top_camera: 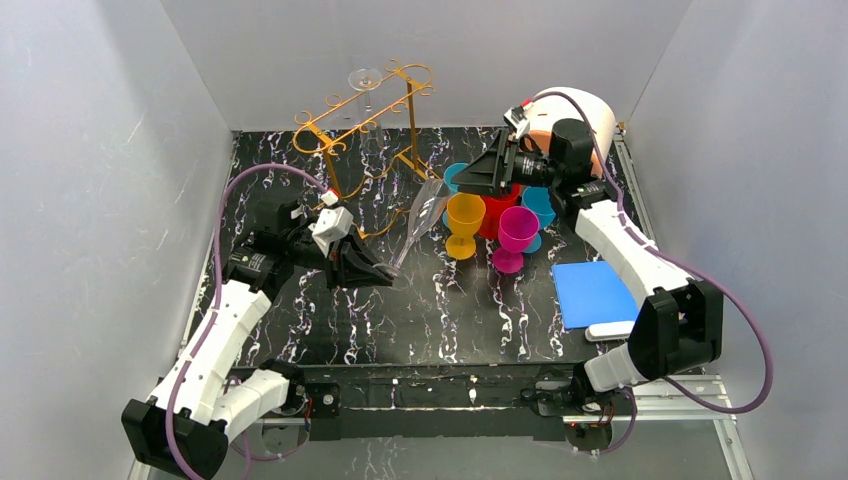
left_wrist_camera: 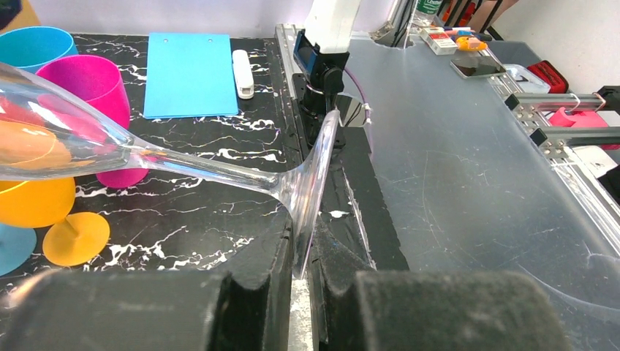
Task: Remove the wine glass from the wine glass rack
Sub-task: Place the wine glass at the center of the board.
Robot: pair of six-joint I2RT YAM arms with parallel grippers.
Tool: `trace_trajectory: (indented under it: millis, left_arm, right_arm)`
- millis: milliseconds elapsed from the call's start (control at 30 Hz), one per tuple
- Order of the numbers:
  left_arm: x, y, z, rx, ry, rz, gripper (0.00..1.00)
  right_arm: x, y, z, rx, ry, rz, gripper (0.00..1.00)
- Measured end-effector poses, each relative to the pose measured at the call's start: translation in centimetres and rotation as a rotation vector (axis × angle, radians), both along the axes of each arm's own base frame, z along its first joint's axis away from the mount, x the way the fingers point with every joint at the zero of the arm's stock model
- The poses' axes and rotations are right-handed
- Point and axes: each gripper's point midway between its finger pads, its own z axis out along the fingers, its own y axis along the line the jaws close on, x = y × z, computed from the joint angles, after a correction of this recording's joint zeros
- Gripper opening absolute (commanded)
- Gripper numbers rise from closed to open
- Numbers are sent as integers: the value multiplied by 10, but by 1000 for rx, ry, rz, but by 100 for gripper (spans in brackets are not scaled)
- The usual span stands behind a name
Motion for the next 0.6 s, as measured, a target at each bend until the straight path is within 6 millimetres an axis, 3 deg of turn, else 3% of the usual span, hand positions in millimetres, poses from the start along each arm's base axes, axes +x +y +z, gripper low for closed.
trace_trajectory:
  millis: [200, 400, 500, 600]
  left_arm:
    - [-2, 0, 0, -12, -7, -25, 0]
    - [-3, 0, 1, -23, -33, -37, 0]
    - [-4, 0, 1, -29, -42, -45, 0]
    - [-4, 0, 2, -35, -51, -53, 0]
  right_arm:
    - [6, 8, 12, 35, 13, 66, 71]
    - [-7, 11, 13, 77, 64, 194, 64]
    - [-15, 10, 15, 85, 64, 246, 53]
    - [-19, 8, 19, 99, 61, 280, 49]
